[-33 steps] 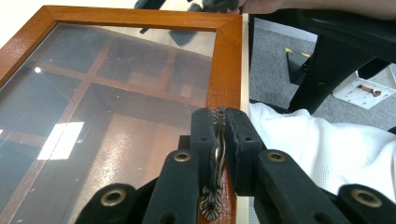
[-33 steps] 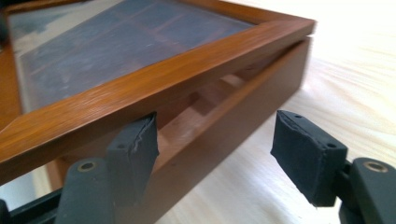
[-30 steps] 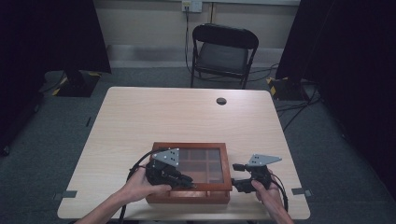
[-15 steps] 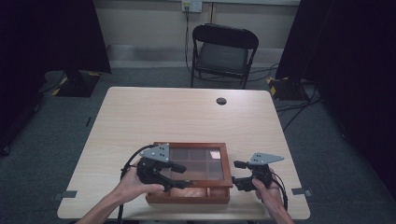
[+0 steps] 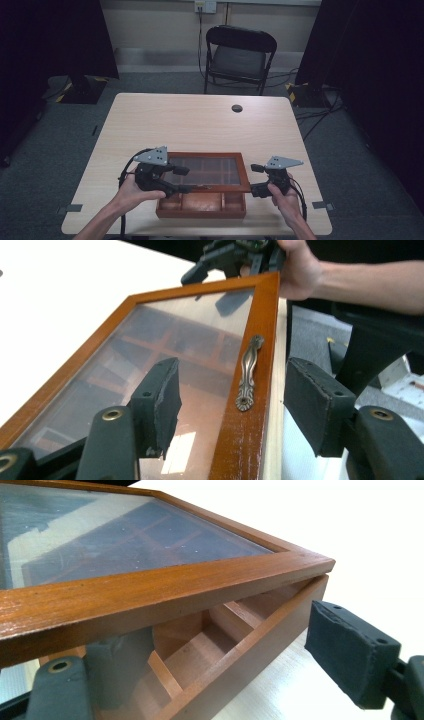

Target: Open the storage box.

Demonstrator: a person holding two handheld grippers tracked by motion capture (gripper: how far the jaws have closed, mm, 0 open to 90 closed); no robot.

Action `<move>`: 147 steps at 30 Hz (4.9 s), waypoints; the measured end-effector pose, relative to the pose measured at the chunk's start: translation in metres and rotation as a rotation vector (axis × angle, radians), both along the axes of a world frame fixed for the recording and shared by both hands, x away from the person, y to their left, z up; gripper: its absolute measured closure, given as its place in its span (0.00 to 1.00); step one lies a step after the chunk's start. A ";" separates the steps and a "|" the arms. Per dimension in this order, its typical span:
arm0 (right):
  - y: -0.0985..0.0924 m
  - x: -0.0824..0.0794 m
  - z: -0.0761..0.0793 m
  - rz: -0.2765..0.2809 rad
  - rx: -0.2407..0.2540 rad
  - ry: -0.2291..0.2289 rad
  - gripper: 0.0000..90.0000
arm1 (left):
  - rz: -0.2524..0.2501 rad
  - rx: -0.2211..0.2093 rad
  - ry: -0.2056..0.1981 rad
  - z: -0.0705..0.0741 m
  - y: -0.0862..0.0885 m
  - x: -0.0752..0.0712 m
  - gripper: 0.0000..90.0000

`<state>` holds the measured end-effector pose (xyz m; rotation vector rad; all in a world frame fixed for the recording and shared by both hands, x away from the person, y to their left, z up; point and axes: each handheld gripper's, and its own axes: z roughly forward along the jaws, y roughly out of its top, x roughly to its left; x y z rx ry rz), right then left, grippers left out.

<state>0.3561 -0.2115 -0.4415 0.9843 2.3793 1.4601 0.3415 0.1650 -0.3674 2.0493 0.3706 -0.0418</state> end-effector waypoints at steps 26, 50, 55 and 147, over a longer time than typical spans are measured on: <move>0.013 0.017 0.027 0.003 0.050 -0.054 0.32 | 0.157 -0.011 -0.075 -0.003 0.028 0.008 0.29; 0.019 0.026 0.041 0.006 0.103 -0.072 0.41 | 0.263 -0.042 -0.115 -0.009 0.037 0.030 0.52; 0.018 0.028 0.046 0.023 0.116 -0.068 0.42 | 0.281 -0.052 -0.126 -0.008 0.038 0.033 0.56; 0.024 0.094 0.020 -0.022 0.174 0.009 0.49 | 0.421 -0.071 -0.022 -0.052 0.060 0.093 0.63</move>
